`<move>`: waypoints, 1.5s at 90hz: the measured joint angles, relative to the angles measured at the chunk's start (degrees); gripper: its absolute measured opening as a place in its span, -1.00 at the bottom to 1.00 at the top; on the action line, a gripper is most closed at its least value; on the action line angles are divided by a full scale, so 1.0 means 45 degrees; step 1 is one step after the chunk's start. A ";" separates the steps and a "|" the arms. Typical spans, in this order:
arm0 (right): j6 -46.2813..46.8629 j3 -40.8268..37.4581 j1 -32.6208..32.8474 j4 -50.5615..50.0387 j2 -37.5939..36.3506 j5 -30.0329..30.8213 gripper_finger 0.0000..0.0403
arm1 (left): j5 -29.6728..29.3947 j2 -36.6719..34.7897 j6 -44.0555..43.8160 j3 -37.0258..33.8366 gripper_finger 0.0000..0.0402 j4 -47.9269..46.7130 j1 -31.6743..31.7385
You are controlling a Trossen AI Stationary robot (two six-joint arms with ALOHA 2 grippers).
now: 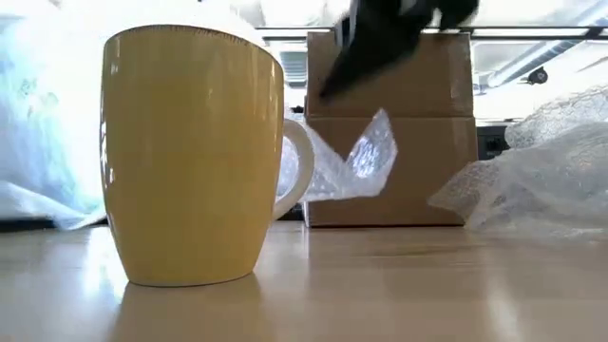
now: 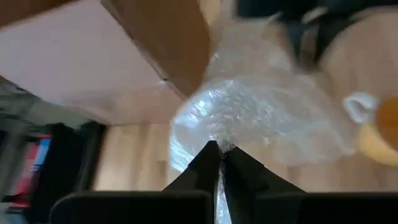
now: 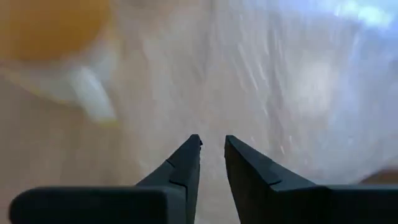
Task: Wrap mug
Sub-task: Prepare the left transparent bubble wrap
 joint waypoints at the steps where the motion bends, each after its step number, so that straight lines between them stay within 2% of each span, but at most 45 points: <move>1: 0.0001 -0.0040 -0.0042 0.0062 0.0073 0.0009 -0.78 | 0.0110 0.0000 -0.0078 -0.0018 -1.00 0.0005 -0.0003; 18: 0.0472 -0.0398 -0.0864 -0.0094 0.1282 0.0119 -0.95 | 0.2808 0.0217 -0.2055 -0.0568 -1.00 -0.0022 -0.0380; 32: 0.0529 -0.0371 -0.0953 -0.1031 0.1389 0.0112 -0.98 | 0.2987 0.0744 -0.3297 -0.2102 -1.00 0.0804 -0.1089; 40: 0.1137 -0.0380 -0.0946 -0.1991 0.1362 0.0060 -0.96 | 0.3184 0.1164 -0.3744 -0.3246 -1.00 0.1989 -0.1414; 48: 0.1502 -0.0380 -0.0953 -0.2837 0.1279 0.0120 -0.93 | 0.3919 0.1598 -0.4070 -0.4045 -0.97 0.3325 -0.1452; 60: 0.2012 -0.0385 -0.0919 -0.3433 0.1278 -0.0002 -0.81 | 0.5150 0.2148 -0.4027 -0.4435 -0.76 0.4382 -0.1423; 74: 0.1874 -0.0330 -0.0943 -0.3571 0.0872 -0.0881 -0.56 | 0.5915 0.2300 -0.3461 -0.3748 -0.33 0.3970 -0.1418; 88: 0.1884 0.0108 -0.0931 -0.3716 -0.0095 -0.2003 -0.31 | 0.5644 0.2028 -0.3298 -0.2332 0.00 0.2773 -0.1416; 96: 0.1990 0.0184 -0.0933 -0.2944 -0.0444 -0.2211 -0.21 | 0.4571 0.1765 -0.3660 -0.1663 0.05 0.1250 -0.1498; 102: 0.1807 0.0063 -0.0965 -0.1799 -0.0448 -0.2177 -0.16 | 0.3249 0.1547 -0.3996 -0.1700 0.05 0.0296 -0.1672; 107: 0.1885 -0.0096 -0.1007 -0.1212 -0.0232 -0.2142 -0.14 | 0.2219 0.1355 -0.4312 -0.2195 0.03 -0.0042 -0.1790; 111: 0.2063 -0.0187 -0.1051 -0.1172 0.0079 -0.2121 -0.13 | 0.1896 0.1151 -0.4636 -0.2836 0.00 -0.0045 -0.1845; 129: 0.2737 -0.0822 -0.1108 -0.1736 0.1453 -0.2224 -0.17 | 0.2439 0.0665 -0.6381 -0.6642 -0.19 0.1502 -0.1846; 135: 0.2820 -0.0816 -0.1103 -0.2339 0.1551 -0.2434 -0.20 | 0.2976 0.0659 -0.6725 -0.7759 -0.26 0.2471 -0.1851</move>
